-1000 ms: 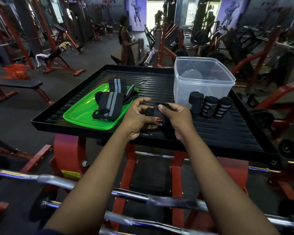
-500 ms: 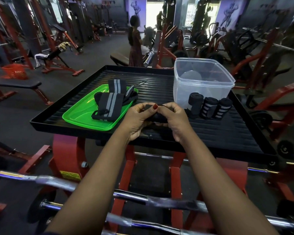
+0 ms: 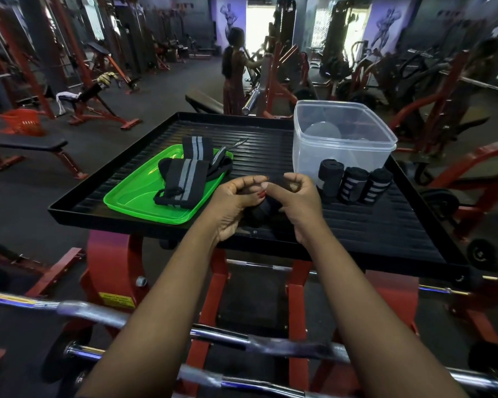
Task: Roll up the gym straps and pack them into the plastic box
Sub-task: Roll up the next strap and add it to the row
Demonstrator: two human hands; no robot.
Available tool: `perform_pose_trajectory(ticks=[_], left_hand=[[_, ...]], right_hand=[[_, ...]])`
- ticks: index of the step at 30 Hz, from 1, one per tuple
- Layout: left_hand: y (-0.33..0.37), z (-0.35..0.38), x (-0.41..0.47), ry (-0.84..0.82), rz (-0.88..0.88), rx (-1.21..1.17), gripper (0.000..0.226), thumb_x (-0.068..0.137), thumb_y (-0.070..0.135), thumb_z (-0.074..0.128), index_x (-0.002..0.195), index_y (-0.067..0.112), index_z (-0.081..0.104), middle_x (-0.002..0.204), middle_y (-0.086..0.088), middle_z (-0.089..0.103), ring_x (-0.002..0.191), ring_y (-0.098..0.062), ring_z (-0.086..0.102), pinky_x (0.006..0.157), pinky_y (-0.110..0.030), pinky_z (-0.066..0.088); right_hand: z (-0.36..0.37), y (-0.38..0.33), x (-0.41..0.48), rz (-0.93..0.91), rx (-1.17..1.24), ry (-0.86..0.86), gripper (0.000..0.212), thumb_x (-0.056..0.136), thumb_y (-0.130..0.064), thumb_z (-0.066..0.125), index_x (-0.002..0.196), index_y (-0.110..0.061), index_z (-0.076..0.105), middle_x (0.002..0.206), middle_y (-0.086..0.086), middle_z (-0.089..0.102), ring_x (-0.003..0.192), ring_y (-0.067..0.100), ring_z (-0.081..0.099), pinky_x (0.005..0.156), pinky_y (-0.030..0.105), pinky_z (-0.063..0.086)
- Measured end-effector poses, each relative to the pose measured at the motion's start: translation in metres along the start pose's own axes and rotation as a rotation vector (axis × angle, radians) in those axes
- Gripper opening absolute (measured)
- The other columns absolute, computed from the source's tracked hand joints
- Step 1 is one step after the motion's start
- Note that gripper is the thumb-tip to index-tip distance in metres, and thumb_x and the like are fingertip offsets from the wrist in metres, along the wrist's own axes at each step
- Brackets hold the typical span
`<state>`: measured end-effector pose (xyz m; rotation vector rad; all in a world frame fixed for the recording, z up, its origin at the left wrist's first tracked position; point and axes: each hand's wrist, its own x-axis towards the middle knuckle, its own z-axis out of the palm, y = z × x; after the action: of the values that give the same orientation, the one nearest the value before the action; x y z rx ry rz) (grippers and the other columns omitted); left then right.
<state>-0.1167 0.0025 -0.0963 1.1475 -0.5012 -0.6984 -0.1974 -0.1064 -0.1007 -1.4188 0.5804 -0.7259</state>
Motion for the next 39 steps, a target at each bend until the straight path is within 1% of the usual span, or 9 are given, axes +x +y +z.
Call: perform_pose_trajectory(ticks=[4,8,13,16,19,25,29,32,39], left_hand=[[-0.004,-0.001,0.005,-0.021,-0.042,0.104,0.051,0.081,-0.017,0.058,0.129,-0.002,0.051,0.091,-0.005,0.057,0.076,-0.005,0.061,0.073,-0.013,0.054],[-0.004,0.013,0.002,-0.043,0.052,0.338,0.04,0.079,-0.014,0.064,0.112,0.008,0.062,0.07,0.008,0.069,0.064,0.002,0.063,0.061,-0.014,0.052],[-0.008,0.023,0.012,0.042,0.103,0.498,0.033,0.072,-0.005,0.072,0.099,0.014,0.071,0.072,0.004,0.067,0.063,-0.005,0.058,0.062,-0.022,0.049],[-0.012,0.032,0.02,0.095,0.107,0.574,0.028,0.068,-0.004,0.071,0.084,0.019,0.07,0.071,0.004,0.068,0.061,-0.004,0.059,0.061,-0.023,0.047],[-0.016,0.044,0.027,0.146,0.109,0.594,0.026,0.067,-0.003,0.068,0.078,0.02,0.069,0.071,0.001,0.068,0.064,-0.011,0.061,0.06,-0.025,0.05],[-0.019,0.066,0.047,0.179,0.086,0.587,0.032,0.066,-0.002,0.077,0.093,0.013,0.071,0.086,-0.007,0.073,0.078,-0.018,0.068,0.068,-0.03,0.057],[-0.02,0.079,0.059,0.174,0.083,0.595,0.031,0.063,0.002,0.083,0.085,0.018,0.069,0.08,-0.002,0.07,0.074,-0.016,0.066,0.07,-0.032,0.059],[-0.022,0.086,0.064,0.207,0.084,0.58,0.032,0.06,0.003,0.085,0.075,0.024,0.066,0.074,0.001,0.069,0.074,-0.017,0.068,0.073,-0.035,0.059],[-0.026,0.085,0.072,0.259,0.074,0.564,0.041,0.053,0.005,0.089,0.088,0.017,0.072,0.076,-0.002,0.071,0.073,-0.018,0.068,0.074,-0.041,0.06]], right_hand=[[-0.006,0.002,0.003,-0.084,-0.013,-0.011,0.044,0.073,-0.023,0.084,0.111,-0.025,0.061,0.12,0.001,0.065,0.112,0.013,0.061,0.097,0.036,0.052],[-0.008,0.004,0.005,-0.16,-0.023,-0.009,0.037,0.08,-0.014,0.077,0.111,-0.029,0.061,0.121,0.0,0.066,0.12,0.016,0.058,0.105,0.044,0.047],[-0.011,0.003,0.006,-0.14,-0.073,0.056,0.052,0.085,-0.015,0.073,0.132,-0.018,0.051,0.127,-0.003,0.057,0.118,0.01,0.054,0.102,0.031,0.047],[-0.011,0.006,0.007,-0.095,-0.066,0.13,0.063,0.068,-0.033,0.085,0.121,-0.022,0.053,0.127,0.006,0.057,0.114,0.015,0.059,0.1,0.037,0.05],[-0.017,0.009,0.009,-0.067,-0.161,0.207,0.069,0.056,-0.051,0.083,0.114,-0.024,0.056,0.122,0.005,0.059,0.107,0.015,0.062,0.095,0.039,0.053],[-0.045,0.006,0.014,0.024,-0.192,0.232,0.043,0.082,-0.018,0.076,0.12,-0.017,0.056,0.114,0.001,0.061,0.105,0.015,0.061,0.095,0.034,0.052],[-0.06,0.011,0.023,0.075,-0.277,0.231,0.035,0.088,0.003,0.057,0.118,-0.015,0.063,0.098,-0.002,0.064,0.097,0.017,0.063,0.094,0.035,0.054],[-0.063,0.02,0.026,0.111,-0.319,0.216,0.037,0.086,0.004,0.054,0.112,-0.019,0.066,0.1,0.001,0.067,0.098,0.02,0.066,0.093,0.039,0.055],[-0.062,0.025,0.029,0.122,-0.37,0.243,0.031,0.085,-0.004,0.055,0.106,-0.02,0.071,0.11,0.008,0.07,0.098,0.023,0.067,0.09,0.041,0.057]])
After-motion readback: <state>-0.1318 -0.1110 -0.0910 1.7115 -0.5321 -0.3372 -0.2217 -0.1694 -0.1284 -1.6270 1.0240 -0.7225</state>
